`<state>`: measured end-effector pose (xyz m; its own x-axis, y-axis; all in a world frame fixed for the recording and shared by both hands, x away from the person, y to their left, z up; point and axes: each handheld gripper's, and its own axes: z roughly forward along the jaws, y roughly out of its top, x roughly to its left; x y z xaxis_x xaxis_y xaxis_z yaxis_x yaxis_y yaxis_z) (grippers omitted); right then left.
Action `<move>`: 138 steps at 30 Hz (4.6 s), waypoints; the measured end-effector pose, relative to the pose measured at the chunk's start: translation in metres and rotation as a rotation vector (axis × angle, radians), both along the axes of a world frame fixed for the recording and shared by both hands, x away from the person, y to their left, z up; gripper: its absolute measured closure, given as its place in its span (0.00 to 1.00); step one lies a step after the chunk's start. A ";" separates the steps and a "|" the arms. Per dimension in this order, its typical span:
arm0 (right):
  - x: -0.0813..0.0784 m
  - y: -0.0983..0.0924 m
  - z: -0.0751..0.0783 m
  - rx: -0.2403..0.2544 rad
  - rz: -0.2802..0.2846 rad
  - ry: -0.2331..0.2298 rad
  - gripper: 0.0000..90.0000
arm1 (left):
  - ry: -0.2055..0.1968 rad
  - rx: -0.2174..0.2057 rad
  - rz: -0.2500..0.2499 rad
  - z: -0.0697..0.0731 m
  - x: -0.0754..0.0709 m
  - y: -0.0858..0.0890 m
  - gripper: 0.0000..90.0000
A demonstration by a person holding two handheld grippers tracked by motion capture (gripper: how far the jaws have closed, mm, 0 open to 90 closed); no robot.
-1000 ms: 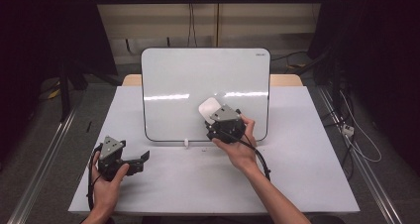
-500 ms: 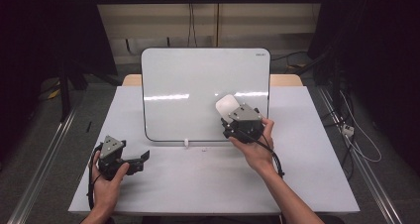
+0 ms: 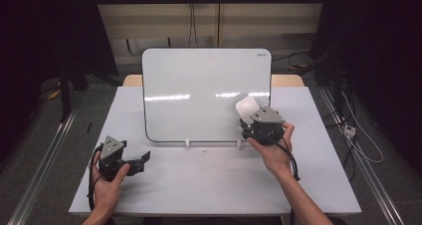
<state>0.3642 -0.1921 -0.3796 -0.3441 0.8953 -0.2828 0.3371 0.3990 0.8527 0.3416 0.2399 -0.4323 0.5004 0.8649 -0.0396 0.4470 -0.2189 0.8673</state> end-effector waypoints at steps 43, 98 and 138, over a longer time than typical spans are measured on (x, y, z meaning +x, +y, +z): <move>0.017 0.001 -0.029 -0.077 -0.047 0.042 0.35 | 0.002 0.000 0.018 0.001 -0.003 0.001 0.07; 0.000 -0.018 -0.020 0.166 0.002 0.118 0.09 | -0.005 -0.004 0.018 0.002 -0.004 0.004 0.07; -0.058 -0.083 -0.046 0.231 -0.092 0.095 0.10 | -0.010 0.008 0.022 0.003 -0.007 0.003 0.06</move>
<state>0.3061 -0.2748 -0.4254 -0.2735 0.9611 -0.0380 0.4455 0.1616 0.8806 0.3344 0.2429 -0.4297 0.4818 0.8758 -0.0276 0.4428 -0.2162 0.8702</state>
